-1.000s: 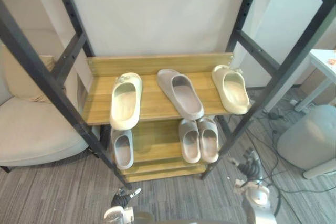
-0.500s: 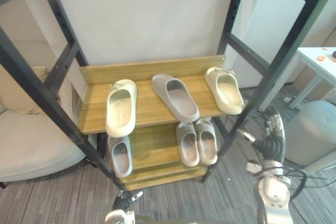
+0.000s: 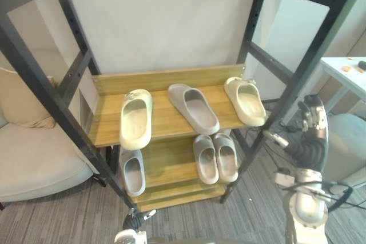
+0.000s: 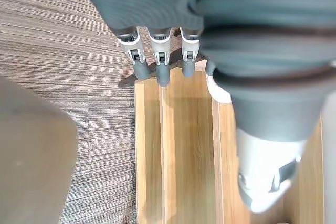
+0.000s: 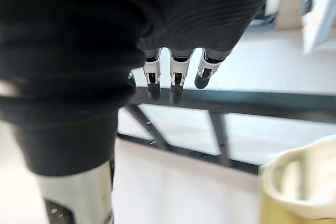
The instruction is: Organize the slippers on the shoe rack
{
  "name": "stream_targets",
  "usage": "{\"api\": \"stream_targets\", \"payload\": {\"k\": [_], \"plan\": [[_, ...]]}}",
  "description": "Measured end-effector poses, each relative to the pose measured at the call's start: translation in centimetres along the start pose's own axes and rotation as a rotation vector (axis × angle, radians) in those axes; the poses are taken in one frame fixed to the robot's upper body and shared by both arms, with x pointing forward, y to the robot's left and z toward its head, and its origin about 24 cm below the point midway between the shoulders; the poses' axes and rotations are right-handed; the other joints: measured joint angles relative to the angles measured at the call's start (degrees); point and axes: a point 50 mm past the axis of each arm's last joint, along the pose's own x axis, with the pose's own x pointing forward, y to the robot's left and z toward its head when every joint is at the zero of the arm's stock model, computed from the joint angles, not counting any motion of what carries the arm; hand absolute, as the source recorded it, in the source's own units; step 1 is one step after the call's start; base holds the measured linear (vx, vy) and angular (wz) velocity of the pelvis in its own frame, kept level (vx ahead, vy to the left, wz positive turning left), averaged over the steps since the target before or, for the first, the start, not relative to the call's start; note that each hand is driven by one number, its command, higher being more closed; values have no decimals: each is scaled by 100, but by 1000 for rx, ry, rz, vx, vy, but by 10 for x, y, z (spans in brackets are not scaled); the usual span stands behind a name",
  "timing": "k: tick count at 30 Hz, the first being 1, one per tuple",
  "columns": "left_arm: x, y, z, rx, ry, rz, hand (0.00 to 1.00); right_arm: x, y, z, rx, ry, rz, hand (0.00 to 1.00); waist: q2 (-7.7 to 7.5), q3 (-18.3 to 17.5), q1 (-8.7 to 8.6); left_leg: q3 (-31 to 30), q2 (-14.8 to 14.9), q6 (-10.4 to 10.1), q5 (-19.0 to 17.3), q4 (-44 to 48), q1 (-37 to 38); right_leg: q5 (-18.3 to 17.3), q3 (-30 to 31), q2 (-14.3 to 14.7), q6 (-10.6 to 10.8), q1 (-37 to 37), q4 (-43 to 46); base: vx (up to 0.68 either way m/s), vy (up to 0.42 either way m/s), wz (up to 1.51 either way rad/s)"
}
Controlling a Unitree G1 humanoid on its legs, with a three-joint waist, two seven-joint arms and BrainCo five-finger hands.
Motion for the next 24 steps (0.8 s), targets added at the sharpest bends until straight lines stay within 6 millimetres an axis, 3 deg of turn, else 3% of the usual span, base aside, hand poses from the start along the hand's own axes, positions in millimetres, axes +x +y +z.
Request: {"api": "stream_targets", "payload": {"k": [3, 16, 24], "plan": [[0, 0, -1, 1, 4, -3, 0, 16, 3, 6, 29, -74, 31, 0, 1, -6, 2, -18, -38, 36, 23, 56, -55, 20, -2, -27, 24, -39, -2, 0, 31, 4], [1, 4, 4, 29, -22, -30, 0, 74, 29, -22, 12, -51, 251, 0, -35, 84, 28, -259, -141, 94, 57, 201, -221, 10, -95, -67, -14, -47, -8, -15, 9, 8], [3, 3, 9, 48, -40, -40, 0, 95, 42, -27, -49, -40, 358, 0, 8, 193, 55, -337, -155, 98, 54, 294, -407, 14, -118, -57, -22, -147, -36, 3, 0, 5]]}}
